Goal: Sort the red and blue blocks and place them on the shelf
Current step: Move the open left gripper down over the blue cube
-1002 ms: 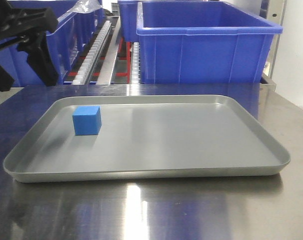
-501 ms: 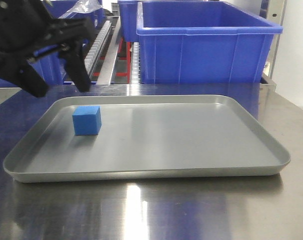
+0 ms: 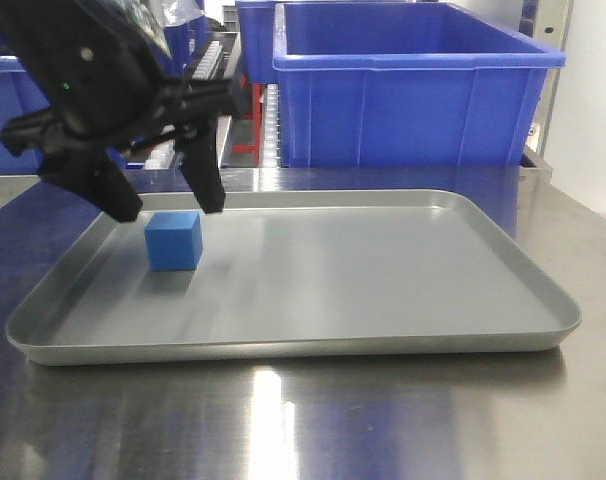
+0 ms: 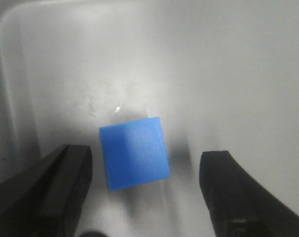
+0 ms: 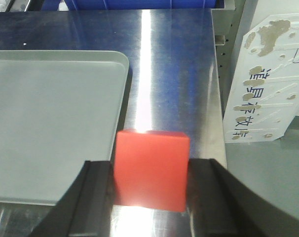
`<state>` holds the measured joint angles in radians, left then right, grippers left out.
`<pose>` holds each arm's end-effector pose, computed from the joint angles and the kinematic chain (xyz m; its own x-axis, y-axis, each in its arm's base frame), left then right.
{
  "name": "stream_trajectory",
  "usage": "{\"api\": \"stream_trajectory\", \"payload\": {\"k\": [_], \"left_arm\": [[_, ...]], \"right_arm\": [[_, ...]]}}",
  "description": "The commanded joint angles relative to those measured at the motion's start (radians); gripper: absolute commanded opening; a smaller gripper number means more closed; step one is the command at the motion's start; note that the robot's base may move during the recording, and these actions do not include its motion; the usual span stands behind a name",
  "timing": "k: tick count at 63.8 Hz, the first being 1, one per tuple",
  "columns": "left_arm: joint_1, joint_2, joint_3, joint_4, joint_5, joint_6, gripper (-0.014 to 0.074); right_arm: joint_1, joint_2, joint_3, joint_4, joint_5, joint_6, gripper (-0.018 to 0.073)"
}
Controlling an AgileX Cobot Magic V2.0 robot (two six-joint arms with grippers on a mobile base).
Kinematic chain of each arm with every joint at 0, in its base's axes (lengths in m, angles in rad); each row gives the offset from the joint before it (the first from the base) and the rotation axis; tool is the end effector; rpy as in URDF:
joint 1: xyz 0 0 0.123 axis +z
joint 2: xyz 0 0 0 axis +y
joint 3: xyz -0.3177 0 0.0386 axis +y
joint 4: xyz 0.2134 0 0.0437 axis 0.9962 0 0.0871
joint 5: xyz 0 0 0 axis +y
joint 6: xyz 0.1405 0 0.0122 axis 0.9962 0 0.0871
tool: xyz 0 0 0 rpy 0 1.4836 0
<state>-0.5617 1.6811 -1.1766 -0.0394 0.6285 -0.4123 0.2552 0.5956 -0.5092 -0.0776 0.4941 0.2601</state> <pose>0.2961 -0.1902 0.2476 -0.8942 0.0552 -0.4442 0.1750 0.9564 -0.2336 0.0973 0.0200 0.2917 -0.4909 0.0688 -0.8685 -0.1297 0.9800 0.1509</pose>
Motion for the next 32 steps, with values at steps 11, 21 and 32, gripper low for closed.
{"api": "stream_trajectory", "payload": {"k": [11, 21, 32], "left_arm": [[-0.011, -0.007, -0.043, 0.047, -0.043, -0.052, 0.0513], [-0.011, 0.017, -0.065, 0.047, -0.04, -0.069, 0.0513], [-0.011, 0.03, -0.083, 0.047, -0.035, -0.071, 0.0512]], "right_arm": [[-0.005, -0.001, -0.028, -0.01, -0.072, 0.0, 0.005], [-0.005, -0.001, -0.028, -0.01, -0.072, 0.0, 0.005], [-0.005, -0.001, -0.028, -0.01, -0.072, 0.0, 0.005]]}}
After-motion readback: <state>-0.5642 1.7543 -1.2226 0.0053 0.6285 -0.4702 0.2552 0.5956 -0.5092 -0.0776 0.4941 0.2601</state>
